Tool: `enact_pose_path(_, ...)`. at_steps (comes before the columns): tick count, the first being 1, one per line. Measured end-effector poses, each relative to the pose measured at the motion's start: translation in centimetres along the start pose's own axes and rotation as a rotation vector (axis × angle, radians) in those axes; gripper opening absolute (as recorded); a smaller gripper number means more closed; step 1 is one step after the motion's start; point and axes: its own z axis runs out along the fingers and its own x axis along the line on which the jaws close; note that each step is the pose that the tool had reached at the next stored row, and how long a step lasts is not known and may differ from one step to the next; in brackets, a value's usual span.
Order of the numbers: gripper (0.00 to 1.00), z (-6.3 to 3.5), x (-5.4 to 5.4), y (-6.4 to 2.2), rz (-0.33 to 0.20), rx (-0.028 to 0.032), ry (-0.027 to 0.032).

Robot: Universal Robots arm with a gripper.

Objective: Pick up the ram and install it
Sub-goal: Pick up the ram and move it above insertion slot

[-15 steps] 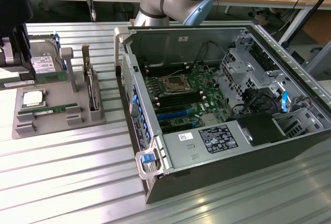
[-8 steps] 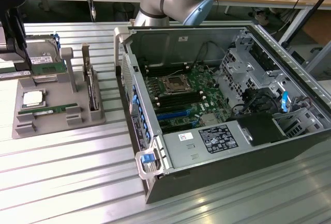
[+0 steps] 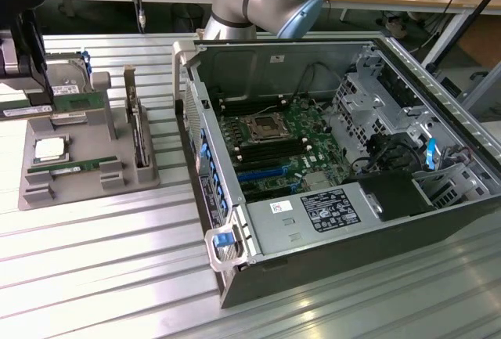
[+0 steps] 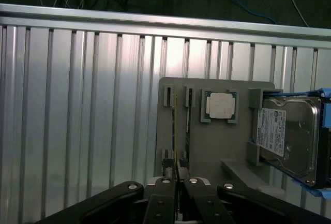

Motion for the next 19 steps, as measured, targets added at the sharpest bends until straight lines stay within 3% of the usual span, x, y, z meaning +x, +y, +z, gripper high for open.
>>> enact_pose_path(9, 0.12, -0.09, 0.1, -2.07, 0.000, 0.0000, 0.0007)
enact_pose_path(11, 0.12, -0.12, 0.2, -2.70, 0.000, -0.0001, 0.0018)
enact_pose_path(14, 0.12, -0.20, 0.3, -4.32, 0.000, -0.0002, 0.0032)
enact_pose_path(19, 0.12, -0.28, 0.4, -5.99, 0.000, -0.0003, 0.0045)
